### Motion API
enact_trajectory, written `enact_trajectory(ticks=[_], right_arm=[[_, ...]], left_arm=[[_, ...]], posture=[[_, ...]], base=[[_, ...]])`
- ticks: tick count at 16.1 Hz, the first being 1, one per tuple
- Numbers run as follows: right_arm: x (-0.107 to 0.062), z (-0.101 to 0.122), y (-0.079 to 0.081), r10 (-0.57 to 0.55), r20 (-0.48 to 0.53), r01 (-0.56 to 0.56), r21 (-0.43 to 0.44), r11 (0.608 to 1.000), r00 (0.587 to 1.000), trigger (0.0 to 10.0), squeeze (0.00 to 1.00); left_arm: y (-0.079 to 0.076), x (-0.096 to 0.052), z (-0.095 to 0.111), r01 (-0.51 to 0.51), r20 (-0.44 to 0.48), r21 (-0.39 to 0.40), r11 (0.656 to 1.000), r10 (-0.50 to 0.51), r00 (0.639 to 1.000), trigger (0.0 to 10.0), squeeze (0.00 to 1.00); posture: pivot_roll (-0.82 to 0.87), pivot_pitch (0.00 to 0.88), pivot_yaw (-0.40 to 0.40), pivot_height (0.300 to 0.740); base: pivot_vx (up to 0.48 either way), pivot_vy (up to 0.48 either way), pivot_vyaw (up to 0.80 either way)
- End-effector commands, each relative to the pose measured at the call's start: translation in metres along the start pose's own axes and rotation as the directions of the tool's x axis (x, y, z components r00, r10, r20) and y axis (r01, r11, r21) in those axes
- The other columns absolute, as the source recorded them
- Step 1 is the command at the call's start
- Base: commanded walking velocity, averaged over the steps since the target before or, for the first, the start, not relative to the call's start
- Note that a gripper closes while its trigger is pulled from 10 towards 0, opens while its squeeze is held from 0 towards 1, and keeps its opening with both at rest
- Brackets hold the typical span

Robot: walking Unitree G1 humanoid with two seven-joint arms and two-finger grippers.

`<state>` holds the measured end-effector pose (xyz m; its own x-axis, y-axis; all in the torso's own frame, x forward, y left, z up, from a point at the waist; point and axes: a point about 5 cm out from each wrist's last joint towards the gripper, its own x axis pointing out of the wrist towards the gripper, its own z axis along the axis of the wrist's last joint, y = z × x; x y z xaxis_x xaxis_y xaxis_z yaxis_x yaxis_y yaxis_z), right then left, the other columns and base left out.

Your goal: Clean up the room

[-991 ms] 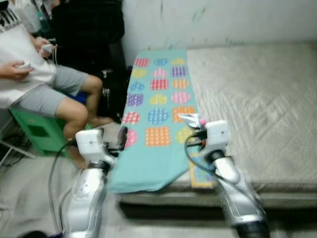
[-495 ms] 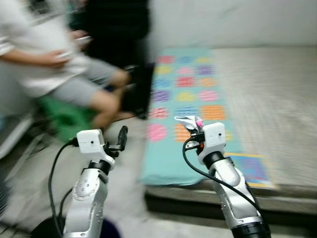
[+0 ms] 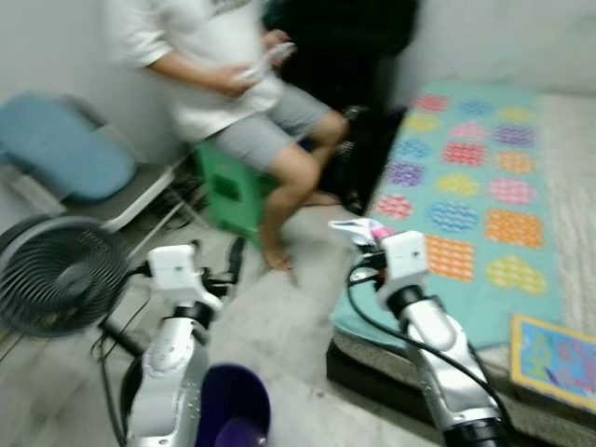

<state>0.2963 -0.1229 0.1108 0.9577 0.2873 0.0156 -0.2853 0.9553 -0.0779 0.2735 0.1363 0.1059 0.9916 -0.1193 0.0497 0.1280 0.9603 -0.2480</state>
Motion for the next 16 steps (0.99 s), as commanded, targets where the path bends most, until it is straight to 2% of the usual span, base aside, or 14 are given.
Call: enact_trajectory(ticks=[1,5,16], right_arm=[[0.0020,0.0051,0.0057,0.020,0.022,-0.020,0.002,1.000,1.000,10.0,0.00],[0.0025,0.0049,0.0072,0.027,0.024,-0.027,-0.003,1.000,0.999,10.0,0.00],[0.0020,0.0038,0.0129,0.052,0.028,-0.052,0.003,0.999,0.998,10.0,0.00]], left_arm=[[0.0065,-0.0002,0.0026,-0.018,0.003,0.020,1.000,0.017,1.000,10.0,0.00],[0.0074,-0.0008,0.0025,-0.020,0.001,0.022,1.000,0.020,1.000,10.0,0.00],[0.0095,-0.0034,0.0019,-0.020,-0.010,0.031,0.999,0.021,1.000,10.0,0.00]], posture=[[-0.20,0.000,0.106,0.740],[-0.20,0.000,0.104,0.740],[-0.19,0.000,0.111,0.740]], base=[[0.000,0.000,0.80],[0.000,0.000,0.60],[0.000,0.000,0.80]])
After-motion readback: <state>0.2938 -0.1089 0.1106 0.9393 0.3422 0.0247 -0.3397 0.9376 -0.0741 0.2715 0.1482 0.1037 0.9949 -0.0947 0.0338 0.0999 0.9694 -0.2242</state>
